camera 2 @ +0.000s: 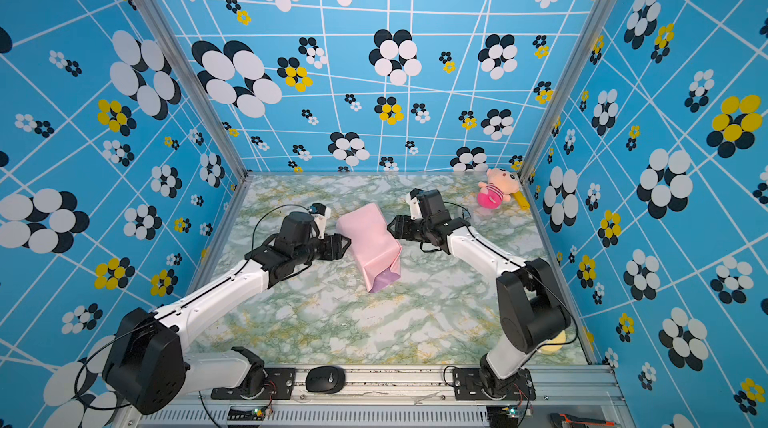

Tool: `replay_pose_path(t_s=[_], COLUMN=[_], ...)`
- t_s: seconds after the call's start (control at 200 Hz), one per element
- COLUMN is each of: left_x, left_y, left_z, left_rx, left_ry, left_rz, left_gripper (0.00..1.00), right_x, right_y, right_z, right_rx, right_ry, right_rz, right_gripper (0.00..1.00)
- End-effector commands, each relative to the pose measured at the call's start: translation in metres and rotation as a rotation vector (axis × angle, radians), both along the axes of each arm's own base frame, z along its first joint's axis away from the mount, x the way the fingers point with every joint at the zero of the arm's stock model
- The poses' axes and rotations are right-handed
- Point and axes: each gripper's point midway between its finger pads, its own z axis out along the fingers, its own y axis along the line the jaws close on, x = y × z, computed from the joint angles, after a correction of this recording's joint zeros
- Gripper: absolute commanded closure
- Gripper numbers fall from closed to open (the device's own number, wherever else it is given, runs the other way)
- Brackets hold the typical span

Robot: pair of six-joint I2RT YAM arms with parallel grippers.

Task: Wrap the gift box in paper

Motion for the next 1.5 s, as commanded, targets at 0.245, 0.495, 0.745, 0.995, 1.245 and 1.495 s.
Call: replay_pose_path(t_s=[0.245,0.495,0.745,0.995,1.245,1.495], left_x=[0.009,0.032,0.050,0.051,-0.001,-0.014], left_y=[-0.022,-0.045,-0.071,-0.037,0.012,0.011], left_z=[-0.032,-0.033,-0.034,-0.018,-0.039,-0.051], left_rx=[-0.216,-0.221,-0.221,-0.200,-0.164,-0.207], left_ry=[0.144,0.129,0.123,0.089,0.124,0.133], left_rz=[0.048,-0.022,-0.109,-0.028,0.056,0.056], left_gripper=[0.31,0.35,0.36,0.37,0.42,0.42], right_x=[-0.030,-0.061,-0.085,-0.082,-0.088,-0.066], right_y=[0.014,0.016,0.013,-0.027,-0.012,-0.031], right_z=[-0.044,-0.047,-0.040,0.020,0.033,0.010], right_rx=[-0.044,0.008,0.034,-0.177,-0.478,-0.527], right_ry=[0.217,0.250,0.229,-0.084,-0.488,-0.252], right_rz=[0.136,0.096,0.015,0.055,0.615,0.597], right_gripper=[0.37,0.45,0.41,0.40,0.46,0.46])
